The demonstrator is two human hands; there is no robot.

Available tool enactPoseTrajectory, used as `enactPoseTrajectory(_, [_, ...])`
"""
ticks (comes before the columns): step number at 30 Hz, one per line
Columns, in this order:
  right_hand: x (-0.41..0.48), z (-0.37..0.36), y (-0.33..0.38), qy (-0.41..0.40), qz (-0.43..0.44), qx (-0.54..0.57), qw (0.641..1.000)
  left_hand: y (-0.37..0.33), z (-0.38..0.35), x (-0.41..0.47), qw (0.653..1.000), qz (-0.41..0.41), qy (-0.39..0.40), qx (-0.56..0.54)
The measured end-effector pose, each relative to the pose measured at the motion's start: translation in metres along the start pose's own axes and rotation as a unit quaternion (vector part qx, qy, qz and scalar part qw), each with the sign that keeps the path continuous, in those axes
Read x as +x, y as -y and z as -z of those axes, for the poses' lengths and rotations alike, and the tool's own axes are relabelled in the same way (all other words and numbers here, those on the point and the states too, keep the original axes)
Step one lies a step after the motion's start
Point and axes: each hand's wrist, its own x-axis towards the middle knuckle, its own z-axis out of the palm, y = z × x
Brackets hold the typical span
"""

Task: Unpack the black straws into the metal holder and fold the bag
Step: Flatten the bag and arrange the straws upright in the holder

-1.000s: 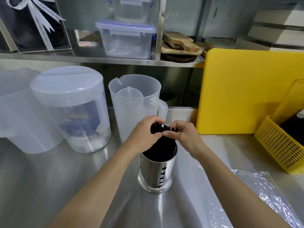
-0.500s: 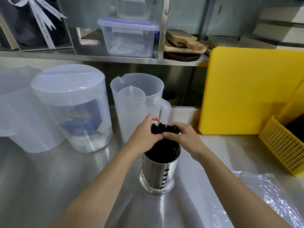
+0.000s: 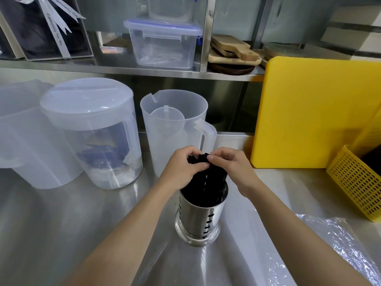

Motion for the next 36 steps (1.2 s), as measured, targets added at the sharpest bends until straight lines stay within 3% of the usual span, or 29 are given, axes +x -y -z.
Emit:
enactPoseTrajectory(14, [0.005,-0.003,0.017,0.008,0.023,-0.067,0.997,-0.01,0.01,-0.003,0.999,0.031,0.012,0.002])
enactPoseTrajectory(30, [0.006,-0.003,0.015,-0.011,0.01,-0.095,0.995,-0.008,0.014,-0.001,0.999,-0.001,-0.026,0.036])
enactPoseTrajectory(36, [0.004,-0.002,0.017,-0.003,0.006,-0.08,0.997,-0.007,0.014,-0.001,1.0,0.001,-0.004,0.026])
